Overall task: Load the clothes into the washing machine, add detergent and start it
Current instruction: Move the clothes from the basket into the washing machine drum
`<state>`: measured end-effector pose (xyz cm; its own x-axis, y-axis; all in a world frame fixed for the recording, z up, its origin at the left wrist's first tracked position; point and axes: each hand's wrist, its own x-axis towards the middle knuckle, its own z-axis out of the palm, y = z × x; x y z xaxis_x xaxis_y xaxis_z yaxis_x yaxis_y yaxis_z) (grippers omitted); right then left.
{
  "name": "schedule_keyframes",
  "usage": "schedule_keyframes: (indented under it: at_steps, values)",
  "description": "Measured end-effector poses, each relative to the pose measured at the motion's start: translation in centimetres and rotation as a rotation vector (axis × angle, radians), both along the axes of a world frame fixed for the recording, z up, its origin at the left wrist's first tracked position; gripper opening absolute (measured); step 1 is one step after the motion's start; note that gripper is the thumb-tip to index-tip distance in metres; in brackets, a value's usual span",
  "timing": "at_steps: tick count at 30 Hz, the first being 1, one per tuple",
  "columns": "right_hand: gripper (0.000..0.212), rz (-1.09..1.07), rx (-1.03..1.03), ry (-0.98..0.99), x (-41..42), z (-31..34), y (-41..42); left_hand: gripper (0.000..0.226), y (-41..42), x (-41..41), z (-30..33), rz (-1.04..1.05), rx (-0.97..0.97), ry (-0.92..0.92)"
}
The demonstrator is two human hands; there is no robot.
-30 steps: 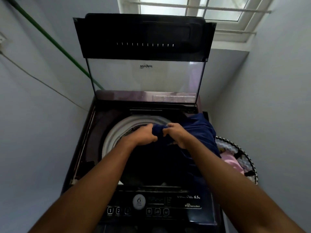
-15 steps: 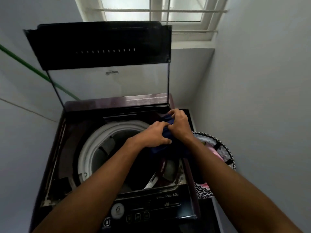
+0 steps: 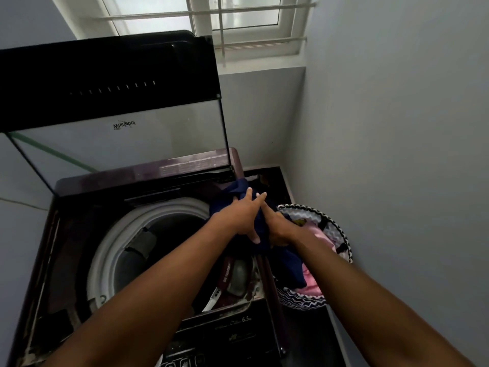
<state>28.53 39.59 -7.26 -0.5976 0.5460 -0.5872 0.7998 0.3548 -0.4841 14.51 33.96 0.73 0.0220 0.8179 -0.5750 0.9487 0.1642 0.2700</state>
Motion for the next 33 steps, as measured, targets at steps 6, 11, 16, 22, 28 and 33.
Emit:
schedule_keyframes:
  at_steps: [6,11,16,22,28,33]
  values:
    - [0.111,-0.026,0.084,0.122,-0.9,0.3,1.1,0.143,0.9,0.3,-0.2,-0.019,-0.030,0.020]
    - [0.069,-0.178,0.038,0.196,-0.5,2.6,0.9,0.138,0.8,0.6,-0.4,0.009,0.012,-0.020]
    - [0.030,-0.322,0.168,0.311,-1.0,4.7,-0.5,0.112,-1.4,-0.8,-0.8,0.067,0.255,-0.052]
    - [0.008,-0.287,0.237,0.400,-5.3,9.5,-1.9,0.088,-4.4,-4.8,-0.2,0.344,0.393,-0.333]
    - [0.015,-0.227,0.212,0.482,-11.6,12.3,-4.6,0.063,-8.3,-10.1,1.5,0.508,0.483,-0.342]
    - [0.017,-0.192,0.217,0.462,-15.9,12.1,-7.6,0.059,-11.9,-12.9,1.2,0.635,0.479,-0.326]
